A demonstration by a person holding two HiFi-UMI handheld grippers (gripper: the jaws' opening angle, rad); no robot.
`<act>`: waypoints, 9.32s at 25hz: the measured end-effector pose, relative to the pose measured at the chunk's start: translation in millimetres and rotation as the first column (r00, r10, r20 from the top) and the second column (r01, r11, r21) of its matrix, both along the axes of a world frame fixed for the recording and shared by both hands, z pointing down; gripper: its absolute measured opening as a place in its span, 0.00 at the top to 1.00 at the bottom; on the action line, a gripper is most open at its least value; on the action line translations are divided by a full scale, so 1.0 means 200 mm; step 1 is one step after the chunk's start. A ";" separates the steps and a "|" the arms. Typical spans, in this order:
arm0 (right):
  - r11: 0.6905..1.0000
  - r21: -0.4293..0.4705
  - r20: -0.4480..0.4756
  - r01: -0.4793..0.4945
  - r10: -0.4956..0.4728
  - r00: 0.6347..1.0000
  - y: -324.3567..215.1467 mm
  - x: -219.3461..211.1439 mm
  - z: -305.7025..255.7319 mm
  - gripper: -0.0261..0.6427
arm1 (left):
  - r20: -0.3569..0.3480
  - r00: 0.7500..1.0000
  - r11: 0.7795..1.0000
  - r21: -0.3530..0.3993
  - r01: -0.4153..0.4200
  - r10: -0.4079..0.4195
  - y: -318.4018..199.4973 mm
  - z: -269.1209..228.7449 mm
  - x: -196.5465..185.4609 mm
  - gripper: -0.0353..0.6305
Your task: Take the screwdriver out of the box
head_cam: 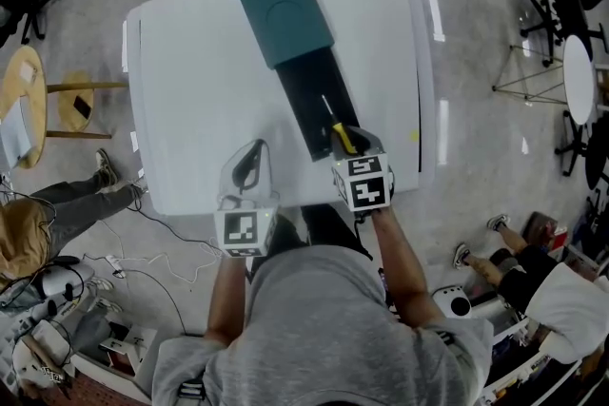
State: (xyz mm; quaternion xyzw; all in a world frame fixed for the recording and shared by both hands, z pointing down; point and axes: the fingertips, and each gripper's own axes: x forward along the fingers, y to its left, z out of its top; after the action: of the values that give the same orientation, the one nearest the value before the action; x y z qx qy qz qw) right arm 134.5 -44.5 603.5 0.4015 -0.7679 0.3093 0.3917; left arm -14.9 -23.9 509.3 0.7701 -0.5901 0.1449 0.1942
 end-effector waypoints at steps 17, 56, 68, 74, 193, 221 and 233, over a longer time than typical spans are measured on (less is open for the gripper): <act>0.987 0.157 0.075 0.008 -0.020 0.997 -0.01 0.00 -0.39 0.84 | 0.041 0.998 0.992 0.117 0.035 -0.040 0.10 -0.28 -0.01 0.93; 0.936 0.255 0.174 0.242 -0.291 0.941 -0.01 -0.86 -0.69 0.84 | 0.060 0.954 0.942 0.189 0.278 -0.294 0.30 -0.47 -0.70 0.93; 0.943 0.198 0.181 0.266 -0.302 0.936 -0.21 -1.16 -0.54 0.84 | 0.052 0.955 0.951 0.129 0.282 -0.290 0.07 -0.34 -0.96 0.93; 0.947 0.177 0.179 0.267 -0.298 0.938 -0.33 -1.26 -0.44 0.84 | 0.049 0.963 0.961 0.098 0.258 -0.263 -0.07 -0.25 -1.04 0.93; 0.831 0.525 0.223 0.184 -0.343 0.913 -0.21 -0.94 -0.92 0.96 | 0.081 0.966 0.940 0.266 0.215 -0.244 0.01 -0.60 -0.77 0.93; 0.772 0.622 0.247 0.132 -0.354 0.902 0.28 -0.48 -1.06 0.96 | 0.107 0.956 0.929 0.286 0.233 -0.273 0.51 -0.66 -0.45 0.93; 0.771 0.621 0.245 0.139 -0.360 0.900 0.28 -0.48 -1.04 0.96 | 0.110 0.959 0.932 0.285 0.223 -0.263 0.51 -0.65 -0.42 0.93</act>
State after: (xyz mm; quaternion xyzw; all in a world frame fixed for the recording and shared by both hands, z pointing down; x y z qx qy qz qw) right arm 39.0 12.3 395.1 0.3339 -0.9294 0.0662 0.1429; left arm -98.6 77.9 379.2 0.6975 -0.7078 0.0941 0.0602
